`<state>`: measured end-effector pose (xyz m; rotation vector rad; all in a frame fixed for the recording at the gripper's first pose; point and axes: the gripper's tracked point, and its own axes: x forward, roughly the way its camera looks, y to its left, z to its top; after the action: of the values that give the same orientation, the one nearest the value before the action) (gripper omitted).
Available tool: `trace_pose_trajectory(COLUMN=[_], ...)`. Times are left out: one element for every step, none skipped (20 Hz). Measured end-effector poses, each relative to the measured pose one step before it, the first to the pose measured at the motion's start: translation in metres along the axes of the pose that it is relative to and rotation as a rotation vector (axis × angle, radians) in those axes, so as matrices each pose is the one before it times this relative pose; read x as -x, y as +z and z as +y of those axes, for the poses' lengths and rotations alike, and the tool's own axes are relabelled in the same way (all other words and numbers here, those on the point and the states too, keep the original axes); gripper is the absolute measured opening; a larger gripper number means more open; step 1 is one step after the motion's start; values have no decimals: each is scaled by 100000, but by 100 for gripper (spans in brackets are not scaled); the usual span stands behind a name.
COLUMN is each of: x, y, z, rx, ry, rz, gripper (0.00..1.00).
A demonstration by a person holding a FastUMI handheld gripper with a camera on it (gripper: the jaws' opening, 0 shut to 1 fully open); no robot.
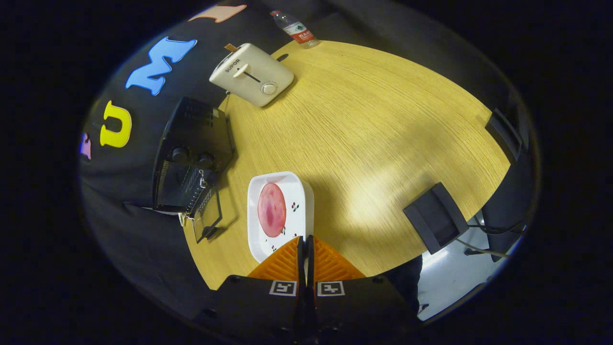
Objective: Open the toaster oven, put the food inside, and close the toaster oven door.
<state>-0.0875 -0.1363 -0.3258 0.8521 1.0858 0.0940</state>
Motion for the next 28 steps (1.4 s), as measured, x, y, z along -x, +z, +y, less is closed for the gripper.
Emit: trace_pose_trajectory(x=[461, 452, 460, 394, 408, 293, 102, 1, -168, -213, -378, -234, -276, -494, -720, -693, -604, -776, -948, -997, -793, -1234, -958, -972, -966, -1017, -540, -908], y=[-655, -615, -591, -698, -759, -721, -659, -720, -707, -477, -382, -282, -260, -205, -122, -107, -187, -91, 57, 4, -73, 216, 158, 281, 335, 213, 13, 423], z=[812, 882, 934, 1010, 1064, 1084, 1117, 1230, 1325, 1214, 1154, 957, 981, 736, 808, 812, 791, 643, 603, 543, 662, 532, 502, 436, 340, 255, 169, 89], rx=[-909, -811, -822, -654, -345, -45, -269, -560, -564, -303, -3, 287, 480, 401, 99, -114, 64, 264, 353, 167, 105, -27, 92, 21, -568, -771, -836, -786], ry=[2110, 2284, 2150, 2221, 2036, 2045, 1748, 1853, 1781, 1760, 1450, 1331, 1112, 867, 717, 691, 629, 393, 272, 399, 217, 272, 123, -63, 187, -115, -249, -266], rz=[-1508, -1204, -1100, -906, -750, -443, -308, 90, 381, 819, 584, 511, 314, 518, 574, 736, 923, 774, 647, 641, 591, 349, 390, 128, 173, 213, 263, 71], gripper=[2, 2, 2, 2, 2, 2, 2, 2, 2, 2, 2, 2, 2, 2, 2, 2, 2, 2, 2, 2, 2, 2, 2, 2, 2, 2, 2, 2])
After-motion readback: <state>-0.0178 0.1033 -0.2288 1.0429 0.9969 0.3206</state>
